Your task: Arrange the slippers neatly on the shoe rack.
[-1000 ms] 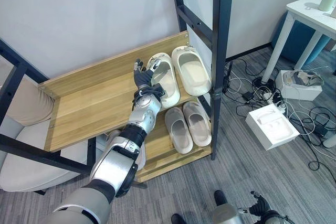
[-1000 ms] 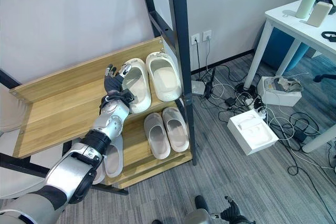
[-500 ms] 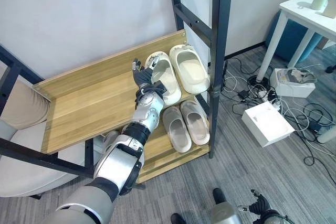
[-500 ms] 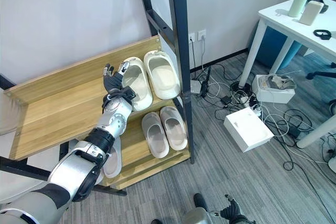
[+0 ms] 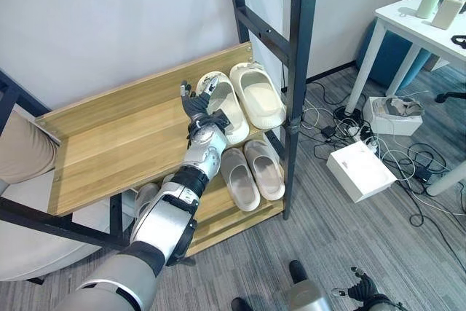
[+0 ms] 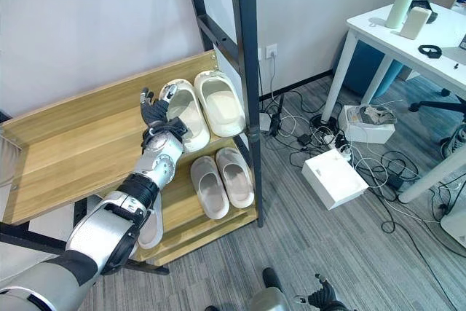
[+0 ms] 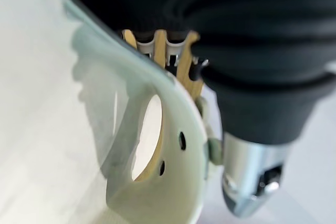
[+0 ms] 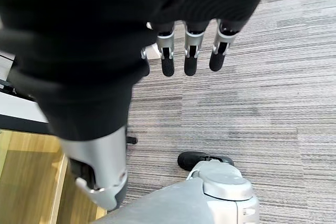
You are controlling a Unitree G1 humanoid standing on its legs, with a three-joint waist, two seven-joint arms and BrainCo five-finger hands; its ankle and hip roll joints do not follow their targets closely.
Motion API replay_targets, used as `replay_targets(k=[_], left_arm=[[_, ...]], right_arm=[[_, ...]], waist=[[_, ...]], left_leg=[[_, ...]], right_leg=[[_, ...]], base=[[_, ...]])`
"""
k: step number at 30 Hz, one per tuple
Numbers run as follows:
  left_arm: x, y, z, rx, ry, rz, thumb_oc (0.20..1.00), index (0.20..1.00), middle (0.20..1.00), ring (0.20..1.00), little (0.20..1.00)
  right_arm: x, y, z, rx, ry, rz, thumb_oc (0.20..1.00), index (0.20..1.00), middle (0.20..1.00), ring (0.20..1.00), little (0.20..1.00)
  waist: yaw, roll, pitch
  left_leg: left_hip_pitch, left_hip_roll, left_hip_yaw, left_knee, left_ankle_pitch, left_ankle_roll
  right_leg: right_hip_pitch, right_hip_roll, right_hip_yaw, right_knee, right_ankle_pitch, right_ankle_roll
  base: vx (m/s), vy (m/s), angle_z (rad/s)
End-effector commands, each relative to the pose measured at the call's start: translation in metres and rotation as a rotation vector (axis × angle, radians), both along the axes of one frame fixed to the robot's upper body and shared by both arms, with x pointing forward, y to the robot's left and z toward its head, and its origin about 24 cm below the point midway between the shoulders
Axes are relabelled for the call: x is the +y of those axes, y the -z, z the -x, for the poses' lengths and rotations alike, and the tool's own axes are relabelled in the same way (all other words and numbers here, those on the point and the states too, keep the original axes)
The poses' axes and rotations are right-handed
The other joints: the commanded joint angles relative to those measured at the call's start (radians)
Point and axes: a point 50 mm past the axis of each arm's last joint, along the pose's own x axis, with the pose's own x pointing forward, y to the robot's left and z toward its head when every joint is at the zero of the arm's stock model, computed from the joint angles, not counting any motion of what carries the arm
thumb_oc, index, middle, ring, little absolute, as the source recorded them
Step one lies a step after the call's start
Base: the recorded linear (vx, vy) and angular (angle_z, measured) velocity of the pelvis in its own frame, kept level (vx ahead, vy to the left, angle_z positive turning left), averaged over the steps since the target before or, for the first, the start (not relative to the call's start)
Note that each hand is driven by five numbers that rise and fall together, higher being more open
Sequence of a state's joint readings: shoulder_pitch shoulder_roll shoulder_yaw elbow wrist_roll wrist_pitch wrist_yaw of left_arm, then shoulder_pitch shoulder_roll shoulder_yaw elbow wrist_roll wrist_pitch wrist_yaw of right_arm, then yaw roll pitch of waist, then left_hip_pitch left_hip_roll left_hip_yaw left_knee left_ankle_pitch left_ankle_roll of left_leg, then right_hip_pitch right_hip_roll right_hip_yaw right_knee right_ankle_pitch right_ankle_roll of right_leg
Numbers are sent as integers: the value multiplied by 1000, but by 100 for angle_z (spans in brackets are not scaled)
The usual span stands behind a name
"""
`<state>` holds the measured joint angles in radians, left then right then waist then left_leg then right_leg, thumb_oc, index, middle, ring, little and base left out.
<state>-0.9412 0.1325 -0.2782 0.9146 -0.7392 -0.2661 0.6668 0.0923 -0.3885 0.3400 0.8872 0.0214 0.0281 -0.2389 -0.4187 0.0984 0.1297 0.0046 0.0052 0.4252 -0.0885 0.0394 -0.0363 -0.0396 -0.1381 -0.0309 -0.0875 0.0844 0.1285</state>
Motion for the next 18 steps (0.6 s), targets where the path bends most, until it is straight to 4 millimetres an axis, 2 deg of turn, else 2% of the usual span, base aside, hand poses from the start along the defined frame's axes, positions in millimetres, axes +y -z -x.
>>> replay_targets(k=[1, 7, 10, 11, 12, 13, 15, 16, 18], left_arm=[[-88, -20, 0, 7, 304, -86, 1000, 1000, 1000, 1000, 1000], [-72, -15, -5, 28, 305, -242, 1000, 1000, 1000, 1000, 1000], [-55, -12, -8, 42, 288, -380, 1000, 1000, 1000, 1000, 1000], [-43, -12, -11, 45, 263, -427, 1000, 1000, 1000, 1000, 1000], [-42, -12, -11, 45, 263, -427, 1000, 1000, 1000, 1000, 1000], [-27, -14, -12, 44, 221, -444, 1000, 1000, 1000, 1000, 1000], [-23, -16, -13, 34, 209, -466, 1000, 1000, 1000, 1000, 1000], [-11, -19, -13, 15, 179, -481, 1000, 1000, 1000, 1000, 1000], [-4, -21, -13, 8, 163, -494, 1000, 1000, 1000, 1000, 1000]], right_arm=[[-12, -6, -4, -32, 2, 38, 1000, 1000, 1000, 1000, 1000], [-6, -3, -5, -37, 12, 16, 1000, 1000, 1000, 1000, 1000], [-2, -2, -6, -38, 12, -5, 1000, 1000, 1000, 1000, 1000], [1, -2, -7, -42, 11, -17, 1000, 1000, 1000, 1000, 1000], [1, -2, -7, -42, 10, -17, 1000, 1000, 1000, 1000, 1000], [4, -1, -7, -46, 11, -32, 1000, 1000, 1000, 1000, 1000], [7, 0, -8, -46, 9, -41, 1000, 1000, 1000, 1000, 1000], [12, 1, -8, -48, 8, -58, 1000, 1000, 1000, 1000, 1000], [13, 1, -8, -49, 8, -64, 1000, 1000, 1000, 1000, 1000]], waist=[[-116, 36, -2], [-90, 27, -9], [-67, 19, -15], [-53, 15, -20], [-53, 15, -21], [-39, 8, -21], [-33, 6, -26], [-16, -2, -29], [-10, -6, -32]], left_leg=[[78, 75, -21, 1, 1, -82], [73, 75, -39, 1, 5, -82], [70, 74, -55, 1, 7, -81], [65, 75, -62, 1, 9, -80], [64, 75, -62, 1, 9, -80], [69, 73, -70, 1, 6, -80], [64, 73, -72, 1, 8, -80], [66, 72, -79, 1, 6, -79], [64, 71, -83, 1, 6, -78]], right_leg=[[29, 101, -31, 15, -67, -1], [38, 102, -49, 14, -69, -2], [44, 102, -65, 13, -69, -2], [45, 102, -72, 12, -66, -2], [44, 102, -73, 12, -66, -2], [52, 101, -80, 12, -69, 0], [50, 101, -84, 12, -67, 0], [56, 100, -90, 12, -68, 1], [56, 99, -93, 11, -68, 2]], base=[[-8, -30, 0], [0, 0, 0], [0, 0, 0], [-18, -12, 5], [-20, 2, 6], [-11, 1, 3], [0, 0, 0], [0, 0, 0], [0, -3, 8]])
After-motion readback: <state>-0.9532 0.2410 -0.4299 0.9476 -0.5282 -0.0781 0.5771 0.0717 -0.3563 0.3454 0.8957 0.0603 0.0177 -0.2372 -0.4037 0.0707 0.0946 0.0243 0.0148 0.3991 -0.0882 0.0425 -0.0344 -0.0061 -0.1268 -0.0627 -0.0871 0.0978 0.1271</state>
